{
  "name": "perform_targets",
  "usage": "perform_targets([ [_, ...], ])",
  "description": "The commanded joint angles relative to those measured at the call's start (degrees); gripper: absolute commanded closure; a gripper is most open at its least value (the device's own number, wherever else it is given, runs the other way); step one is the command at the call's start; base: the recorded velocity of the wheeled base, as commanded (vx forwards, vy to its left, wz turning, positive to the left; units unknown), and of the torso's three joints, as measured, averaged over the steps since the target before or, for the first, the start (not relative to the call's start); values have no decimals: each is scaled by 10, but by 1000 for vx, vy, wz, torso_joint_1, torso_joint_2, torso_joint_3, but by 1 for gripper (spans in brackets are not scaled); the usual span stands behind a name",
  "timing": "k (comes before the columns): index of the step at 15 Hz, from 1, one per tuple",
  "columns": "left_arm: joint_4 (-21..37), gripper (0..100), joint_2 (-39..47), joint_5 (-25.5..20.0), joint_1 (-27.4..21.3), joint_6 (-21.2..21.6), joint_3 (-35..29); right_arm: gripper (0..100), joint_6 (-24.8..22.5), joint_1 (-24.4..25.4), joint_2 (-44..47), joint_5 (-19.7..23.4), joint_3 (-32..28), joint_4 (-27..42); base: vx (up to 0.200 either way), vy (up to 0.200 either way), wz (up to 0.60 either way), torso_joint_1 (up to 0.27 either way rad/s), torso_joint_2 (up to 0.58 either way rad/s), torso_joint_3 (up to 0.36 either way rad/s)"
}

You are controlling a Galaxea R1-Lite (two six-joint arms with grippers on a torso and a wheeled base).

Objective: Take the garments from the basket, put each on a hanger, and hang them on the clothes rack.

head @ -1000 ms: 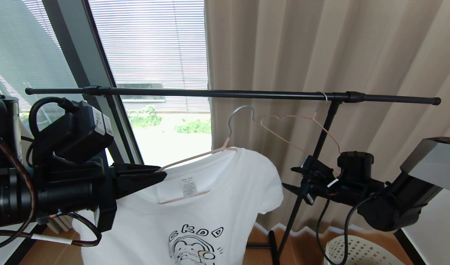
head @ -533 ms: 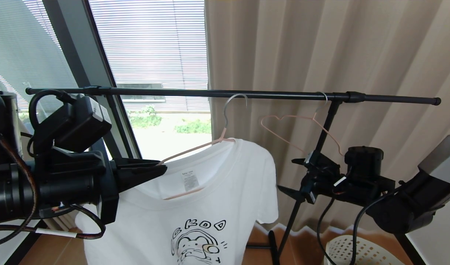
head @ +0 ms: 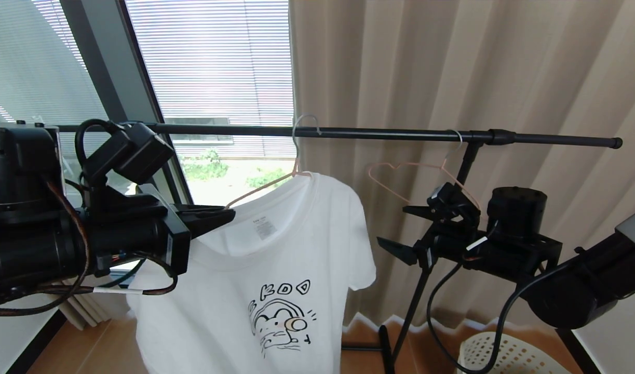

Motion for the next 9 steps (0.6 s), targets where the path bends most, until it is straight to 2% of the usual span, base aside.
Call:
perform_targets([
  [1, -11, 100, 36, 13, 2, -22, -10, 0, 10, 4, -10, -1, -4, 0, 0, 0, 0, 0, 0, 0],
  [4, -15, 100, 67, 30, 2, -66, -34, 0, 10, 4, -8, -1, -5, 0, 0, 0, 0, 0, 0, 0],
  [9, -16, 100, 95, 30, 14, -116, -70, 0, 10, 4, -4, -2, -7, 0, 0, 0, 0, 0, 0, 0],
])
